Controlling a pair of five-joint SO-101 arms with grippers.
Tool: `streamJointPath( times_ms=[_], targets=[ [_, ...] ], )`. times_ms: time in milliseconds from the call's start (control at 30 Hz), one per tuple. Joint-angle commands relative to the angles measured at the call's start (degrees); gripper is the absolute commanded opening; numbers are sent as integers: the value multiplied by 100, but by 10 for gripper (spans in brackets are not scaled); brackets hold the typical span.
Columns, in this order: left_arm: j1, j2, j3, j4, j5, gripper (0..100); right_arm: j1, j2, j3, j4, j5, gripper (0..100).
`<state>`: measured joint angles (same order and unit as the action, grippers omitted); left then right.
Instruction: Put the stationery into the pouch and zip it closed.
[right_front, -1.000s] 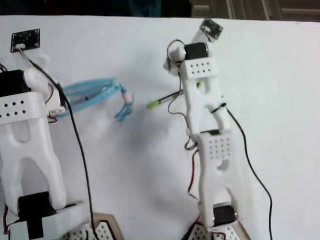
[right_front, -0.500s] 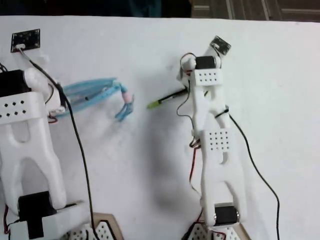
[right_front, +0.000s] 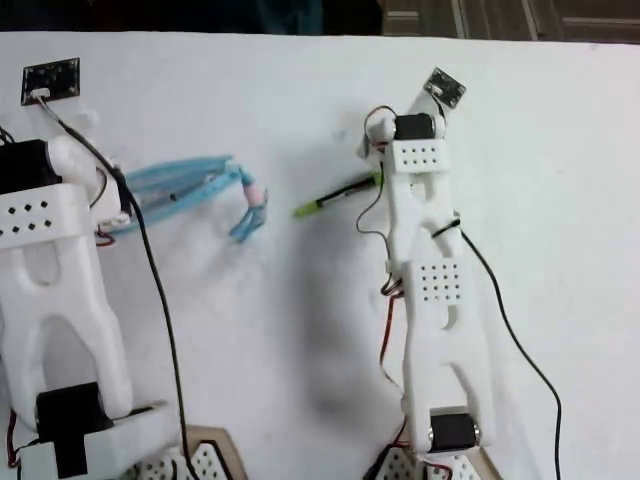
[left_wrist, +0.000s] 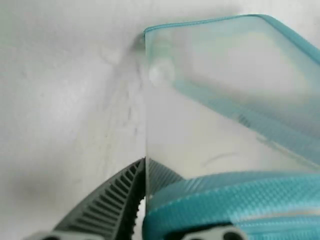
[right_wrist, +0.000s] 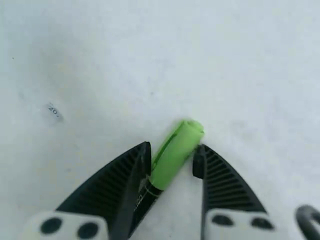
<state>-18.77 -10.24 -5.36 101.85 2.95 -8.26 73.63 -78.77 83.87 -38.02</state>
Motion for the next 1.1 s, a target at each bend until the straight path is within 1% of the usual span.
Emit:
streamJointPath(
  times_ms=[0, 100, 167, 267, 367, 467, 767, 900, 1067],
  targets=[
    [31, 110, -35, -79, 53, 22, -233, 40, 290, -365, 70, 146],
    [13, 110, -35, -79, 53, 22, -242, 31, 448, -620, 70, 174],
    [13, 110, -35, -79, 53, 22, -242, 31, 484, -637, 88, 167],
    [13, 110, -35, -79, 53, 22, -251, 22, 484, -637, 369, 138],
    [22, 110, -35, -79, 53, 22, -303, -22, 466, -576, 695, 73],
    [13, 110, -35, -79, 44, 22, -312, -66, 457, -330, 985, 18],
    [13, 101, -35, -70, 35, 22, -207, -549, 448, 541, 1758, 16],
    [13, 101, -35, -70, 35, 22, -215, -1200, 448, 875, 1987, 16],
    [13, 101, -35, -70, 35, 22, -215, -2369, 457, 1587, 1987, 16]
  ],
)
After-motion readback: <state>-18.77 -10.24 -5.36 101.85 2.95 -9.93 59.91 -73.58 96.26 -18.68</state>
